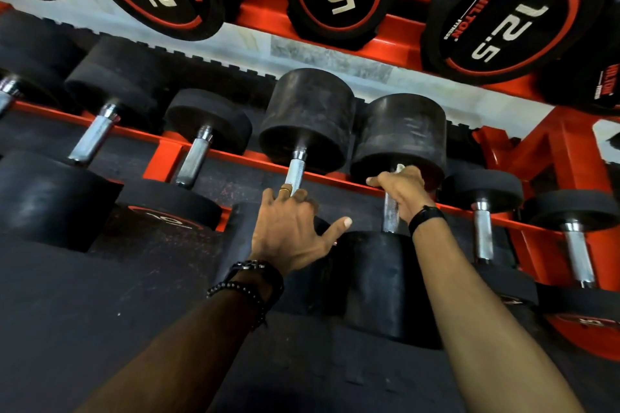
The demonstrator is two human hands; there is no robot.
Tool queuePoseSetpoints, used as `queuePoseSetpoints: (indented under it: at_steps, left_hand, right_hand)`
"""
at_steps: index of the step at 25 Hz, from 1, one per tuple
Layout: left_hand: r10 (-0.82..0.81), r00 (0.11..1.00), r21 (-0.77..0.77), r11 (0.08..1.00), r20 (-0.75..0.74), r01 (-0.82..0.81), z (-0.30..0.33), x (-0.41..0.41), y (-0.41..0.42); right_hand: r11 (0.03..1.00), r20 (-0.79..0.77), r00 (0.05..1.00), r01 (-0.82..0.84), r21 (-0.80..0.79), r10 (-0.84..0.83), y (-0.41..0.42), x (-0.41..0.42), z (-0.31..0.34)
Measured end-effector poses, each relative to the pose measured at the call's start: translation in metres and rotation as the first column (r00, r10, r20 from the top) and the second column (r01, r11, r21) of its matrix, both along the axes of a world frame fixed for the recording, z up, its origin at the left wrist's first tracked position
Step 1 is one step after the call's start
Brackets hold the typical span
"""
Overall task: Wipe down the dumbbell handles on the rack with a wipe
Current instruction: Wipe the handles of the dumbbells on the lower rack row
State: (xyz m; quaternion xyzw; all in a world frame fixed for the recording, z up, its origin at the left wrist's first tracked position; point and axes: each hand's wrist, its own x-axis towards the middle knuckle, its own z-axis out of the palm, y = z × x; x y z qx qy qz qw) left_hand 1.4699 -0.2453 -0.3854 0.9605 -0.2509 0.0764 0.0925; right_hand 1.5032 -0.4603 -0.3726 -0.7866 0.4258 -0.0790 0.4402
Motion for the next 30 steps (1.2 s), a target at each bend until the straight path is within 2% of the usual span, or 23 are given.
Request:
queuePoseSetpoints:
  at_steps: [2, 5, 7, 11, 13, 14, 16, 20, 22, 24, 28, 30]
  left_hand:
    - [-0.003, 1.0, -0.005, 1.0, 0.004, 0.003, -0.001, -0.001, 0.0]
    - [0.0, 1.0, -0.026, 1.0, 0.02, 0.0, -0.004, 0.0, -0.001]
    - [-0.004, 1.0, -0.029, 1.0, 0.022, 0.005, -0.006, 0.001, -0.001]
    - [-0.002, 1.0, -0.038, 0.999, 0.019, 0.003, -0.006, 0.001, 0.0]
    - [0.001, 1.0, -0.04, 0.999, 0.019, 0.0, -0.004, 0.001, -0.001]
    - [0.004, 1.0, -0.042, 0.999, 0.016, -0.003, -0.003, 0.001, -0.001]
    - [0.006, 1.0, -0.04, 0.999, 0.002, -0.006, -0.002, 0.001, 0.0]
    - [0.01, 1.0, -0.038, 0.999, 0.01, -0.01, -0.001, 0.0, 0.0]
    - [0.014, 1.0, -0.047, 0.999, 0.016, -0.014, -0.001, 0.0, 0.0]
    - [0.005, 1.0, -0.055, 0.998, 0.016, -0.004, -0.003, 0.001, 0.0]
    - [-0.001, 1.0, -0.071, 0.997, 0.03, 0.003, -0.006, 0.001, 0.001]
    - [0.009, 0.999, -0.072, 0.997, 0.045, -0.006, -0.007, 0.0, -0.001]
  right_hand:
    - [0.984, 0.052, 0.998, 0.013, 0.179, -0.023, -0.008, -0.001, -0.007]
    - [0.871, -0.008, 1.0, 0.005, 0.491, -0.001, -0.02, 0.0, -0.015]
    - [0.833, -0.063, 0.995, -0.03, 0.553, 0.077, -0.024, 0.002, -0.017]
    - [0.893, -0.014, 1.0, 0.018, 0.45, -0.013, -0.023, 0.009, -0.027]
    - [0.967, -0.029, 0.998, 0.061, 0.247, -0.056, -0.022, 0.009, -0.031]
    - [0.995, -0.081, 0.996, 0.054, 0.087, -0.047, -0.021, 0.007, -0.028]
    - [0.978, -0.194, 0.979, 0.022, -0.209, -0.064, -0.015, -0.002, -0.017]
    - [0.909, -0.115, 0.989, 0.033, -0.415, -0.089, -0.014, -0.01, -0.008]
    - [0.892, -0.068, 0.996, 0.023, -0.452, -0.06, -0.017, -0.009, -0.008]
    - [0.907, -0.026, 0.996, 0.065, -0.417, -0.083, -0.023, -0.009, -0.01]
    - [0.963, 0.017, 0.987, 0.159, -0.219, -0.159, -0.033, -0.017, -0.016]
    - [0.966, 0.064, 0.981, 0.194, -0.172, -0.185, -0.029, -0.021, -0.016]
